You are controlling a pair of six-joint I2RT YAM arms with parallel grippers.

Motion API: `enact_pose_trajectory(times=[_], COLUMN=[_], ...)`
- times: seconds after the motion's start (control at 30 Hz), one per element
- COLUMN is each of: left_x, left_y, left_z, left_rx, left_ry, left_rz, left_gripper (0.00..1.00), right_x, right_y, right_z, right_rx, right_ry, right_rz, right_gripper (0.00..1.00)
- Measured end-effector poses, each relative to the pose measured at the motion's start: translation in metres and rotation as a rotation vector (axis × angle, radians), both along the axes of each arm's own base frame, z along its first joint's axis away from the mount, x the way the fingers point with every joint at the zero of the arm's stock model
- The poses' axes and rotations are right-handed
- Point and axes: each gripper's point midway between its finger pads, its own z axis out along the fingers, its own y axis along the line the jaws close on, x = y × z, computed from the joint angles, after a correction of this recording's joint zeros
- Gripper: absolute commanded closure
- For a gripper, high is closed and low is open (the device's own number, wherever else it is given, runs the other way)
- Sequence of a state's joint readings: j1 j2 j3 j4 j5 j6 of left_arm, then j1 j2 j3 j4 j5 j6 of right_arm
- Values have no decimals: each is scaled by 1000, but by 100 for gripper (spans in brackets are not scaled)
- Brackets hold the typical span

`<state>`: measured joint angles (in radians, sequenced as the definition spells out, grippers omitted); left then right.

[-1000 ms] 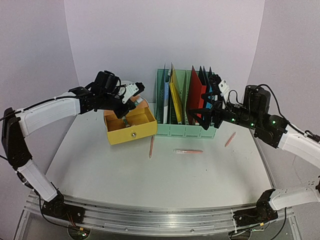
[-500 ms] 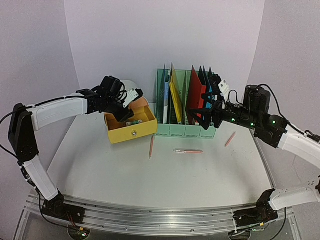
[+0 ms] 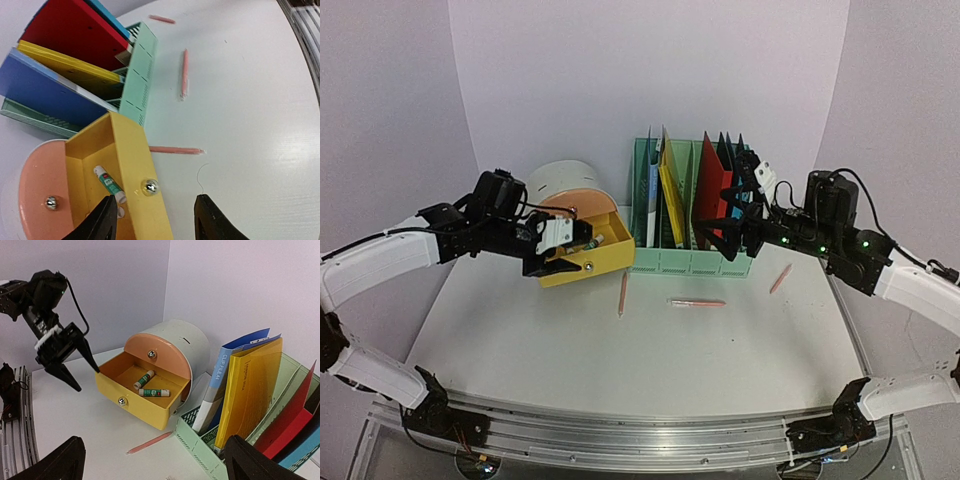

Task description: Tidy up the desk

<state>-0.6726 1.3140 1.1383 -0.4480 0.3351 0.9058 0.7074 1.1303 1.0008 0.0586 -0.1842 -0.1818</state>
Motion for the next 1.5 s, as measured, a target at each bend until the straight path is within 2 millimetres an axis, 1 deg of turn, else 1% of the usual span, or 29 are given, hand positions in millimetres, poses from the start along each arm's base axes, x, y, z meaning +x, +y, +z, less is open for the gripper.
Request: enact_pose_trajectory(times=[0.13,0.17,0.23,0.3,0.57,0.73,0.87,1.07,1.17,1.33,1.4,1.5], left_x=[-11,-11,-6,3,38,49,57,76,83,99,106,120], left_y=[12,14,15,15,16,18,20,21,20,17,18,24], left_z=[-57,-67,-80,-88,-92,-94,-91,-85,-89,-102,-100,-96], left_rx=[138,165,208,235,270,282,290,289,288,300,294,294], left_ry=[-13,-13,-31,-57,-155,-180,-217,-279,-289,-307,-326,-353], left_rz=[-79,-87,-93,-83,2,34,60,123,141,173,191,231], left_gripper=[59,60,62,62,64,67,67,66,66,66,66,65], right_x=[0,0,0,1,0,-1,-1,-2,-3,-4,-5,-7], right_y=[1,1,2,2,2,1,1,0,-1,-2,-3,-6], right_z=[0,-1,-2,-3,-3,0,1,3,5,7,9,15], right_rx=[0,-1,-3,-5,0,6,9,12,15,19,24,37], right_ry=[1,2,5,9,14,8,7,4,0,-4,-6,-16], right_rz=[3,5,7,8,8,7,6,5,4,4,1,-3], right_gripper=[2,2,2,2,2,2,2,2,2,2,2,2])
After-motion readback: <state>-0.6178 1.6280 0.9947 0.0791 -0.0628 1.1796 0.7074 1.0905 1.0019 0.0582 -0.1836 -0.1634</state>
